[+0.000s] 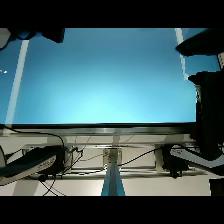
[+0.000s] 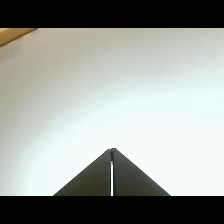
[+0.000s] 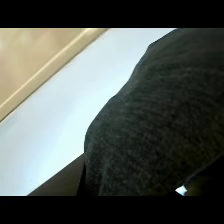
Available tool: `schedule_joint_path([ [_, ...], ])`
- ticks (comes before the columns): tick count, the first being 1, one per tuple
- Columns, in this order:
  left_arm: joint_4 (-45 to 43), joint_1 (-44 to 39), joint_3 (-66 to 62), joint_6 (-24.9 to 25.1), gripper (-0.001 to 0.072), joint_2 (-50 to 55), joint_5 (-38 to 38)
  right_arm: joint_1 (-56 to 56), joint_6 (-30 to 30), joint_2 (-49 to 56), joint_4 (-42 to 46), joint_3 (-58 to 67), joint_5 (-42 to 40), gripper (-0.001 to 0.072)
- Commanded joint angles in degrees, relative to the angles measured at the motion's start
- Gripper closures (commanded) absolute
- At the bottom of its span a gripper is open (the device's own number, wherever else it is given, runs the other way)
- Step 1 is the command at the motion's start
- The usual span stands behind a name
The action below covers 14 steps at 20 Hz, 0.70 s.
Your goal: Fold the clothes and pants, and hang the long-sleeved shirts on hangers.
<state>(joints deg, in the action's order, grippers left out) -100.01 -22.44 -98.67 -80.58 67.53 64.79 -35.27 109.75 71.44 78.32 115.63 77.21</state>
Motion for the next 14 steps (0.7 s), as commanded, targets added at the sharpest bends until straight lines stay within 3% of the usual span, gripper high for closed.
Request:
schedule_joint_path([
  [1,-0.04,0.15,0.00,0.00,0.0683,-1.40,0.00,-13.27,5.35,-5.25,15.02,0.04,15.82,0.0689],
  [4,-0.04,0.15,0.00,0.00,0.0683,-1.36,0.00,-22.03,5.25,-5.18,14.49,-1.68,27.17,0.0689],
  [8,-0.02,0.15,0.00,-0.02,0.0683,-1.36,0.00,-23.61,3.85,-5.14,13.20,-3.78,28.13,0.0684],
  [9,-0.02,0.15,0.00,-0.02,0.0683,-1.36,0.00,-23.61,3.87,-5.11,12.41,-3.78,28.09,0.0623],
  [10,-0.02,0.15,0.00,-0.02,0.0683,-1.36,0.00,-23.61,3.87,-5.11,11.74,-3.78,28.09,0.0424],
  [11,-0.02,0.15,0.00,-0.02,0.0683,-1.36,0.00,-23.61,3.87,-5.11,11.54,-3.80,28.06,0.0160],
  [12,-0.02,0.15,0.00,-0.02,0.0683,-1.33,0.00,-23.61,3.72,-5.14,11.39,-3.78,28.09,-0.0005],
  [14,-0.02,0.15,0.00,0.00,0.0683,-1.33,-0.02,-23.61,3.76,-5.14,10.97,-3.78,28.06,0.0019],
])
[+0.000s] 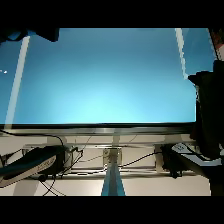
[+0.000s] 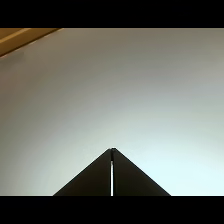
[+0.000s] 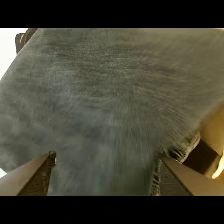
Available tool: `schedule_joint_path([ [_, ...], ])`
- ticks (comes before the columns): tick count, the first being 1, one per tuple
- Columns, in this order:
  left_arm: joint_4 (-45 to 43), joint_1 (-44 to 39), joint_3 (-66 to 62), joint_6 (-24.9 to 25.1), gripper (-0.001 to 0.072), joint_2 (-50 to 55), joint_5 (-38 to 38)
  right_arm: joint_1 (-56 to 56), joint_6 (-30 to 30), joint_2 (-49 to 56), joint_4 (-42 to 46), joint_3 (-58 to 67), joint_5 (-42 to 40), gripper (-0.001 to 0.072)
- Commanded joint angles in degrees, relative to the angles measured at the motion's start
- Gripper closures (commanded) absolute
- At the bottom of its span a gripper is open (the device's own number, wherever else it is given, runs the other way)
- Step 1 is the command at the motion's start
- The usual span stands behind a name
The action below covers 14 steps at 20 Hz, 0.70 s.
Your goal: Fold the clothes and pants, and hang the long-sleeved shirts on hangers.
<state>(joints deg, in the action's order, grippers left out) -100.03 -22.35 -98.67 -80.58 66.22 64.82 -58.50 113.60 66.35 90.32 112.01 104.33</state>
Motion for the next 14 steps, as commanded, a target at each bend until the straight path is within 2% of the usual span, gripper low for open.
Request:
schedule_joint_path([
  [1,0.00,0.07,0.00,0.00,0.0683,-0.02,-0.02,-0.37,-0.09,-0.04,-1.88,-0.15,0.31,0.0027],
  [5,0.00,0.07,0.00,-0.02,0.0683,-0.02,-0.02,-0.37,-0.11,-0.90,-5.75,0.85,-5.60,0.0030],
  [6,0.00,0.07,0.00,-0.02,0.0683,-0.02,-0.04,-0.35,-0.11,-1.40,-8.11,0.85,-7.67,0.0110],
  [8,0.00,0.07,0.00,-0.02,0.0683,-0.02,-0.04,-0.35,-1.33,-2.27,-17.88,0.83,-11.63,0.0595],
  [9,0.00,0.07,0.00,0.00,0.0683,-0.02,-0.04,-0.35,-3.23,-2.51,-23.17,0.85,-13.38,0.0688],
  [11,0.00,0.07,0.00,0.00,0.0683,-0.02,-0.04,1.51,-6.78,-2.91,-31.50,0.85,-16.24,0.0689],
  [14,0.00,0.07,0.00,-0.02,0.0683,-0.02,-0.04,11.39,-11.82,-2.99,-33.29,0.85,-17.00,0.0689],
])
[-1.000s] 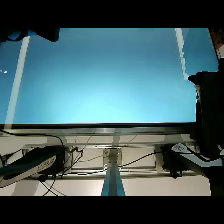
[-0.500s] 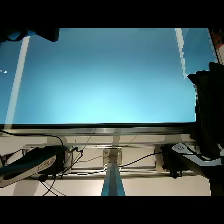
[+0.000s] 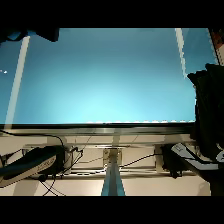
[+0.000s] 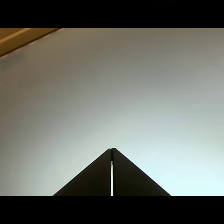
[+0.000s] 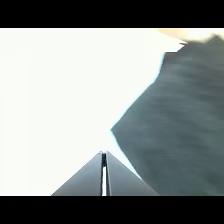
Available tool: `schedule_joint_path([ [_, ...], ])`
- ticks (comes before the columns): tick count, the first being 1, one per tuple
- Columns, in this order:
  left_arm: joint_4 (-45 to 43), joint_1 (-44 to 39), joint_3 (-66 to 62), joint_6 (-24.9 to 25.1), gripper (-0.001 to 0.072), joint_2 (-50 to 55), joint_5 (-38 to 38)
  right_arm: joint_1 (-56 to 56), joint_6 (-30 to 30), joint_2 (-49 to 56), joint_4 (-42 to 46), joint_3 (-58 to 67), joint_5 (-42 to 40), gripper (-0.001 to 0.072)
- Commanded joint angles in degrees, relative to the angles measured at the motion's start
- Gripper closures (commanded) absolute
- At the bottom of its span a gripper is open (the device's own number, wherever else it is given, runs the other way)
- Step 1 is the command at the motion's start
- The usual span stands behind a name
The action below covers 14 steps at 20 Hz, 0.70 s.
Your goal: Fold the clothes and pants, and hang the long-sleeved shirts on hangers.
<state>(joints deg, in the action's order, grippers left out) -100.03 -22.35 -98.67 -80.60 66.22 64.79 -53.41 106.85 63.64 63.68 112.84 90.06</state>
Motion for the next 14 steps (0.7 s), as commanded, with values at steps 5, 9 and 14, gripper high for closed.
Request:
schedule_joint_path([
  [5,0.00,0.07,0.00,0.00,0.0683,-0.02,-0.02,33.44,-12.24,-0.11,0.85,-0.04,-9.70,0.0690],
  [9,0.00,0.07,0.00,0.00,0.0683,-0.02,0.00,53.66,-14.51,1.97,12.39,-0.04,-14.25,0.0690],
  [14,0.00,0.07,0.02,0.00,0.0683,-0.02,-0.02,69.64,-16.44,8.02,26.18,-0.04,-14.03,0.0690],
])
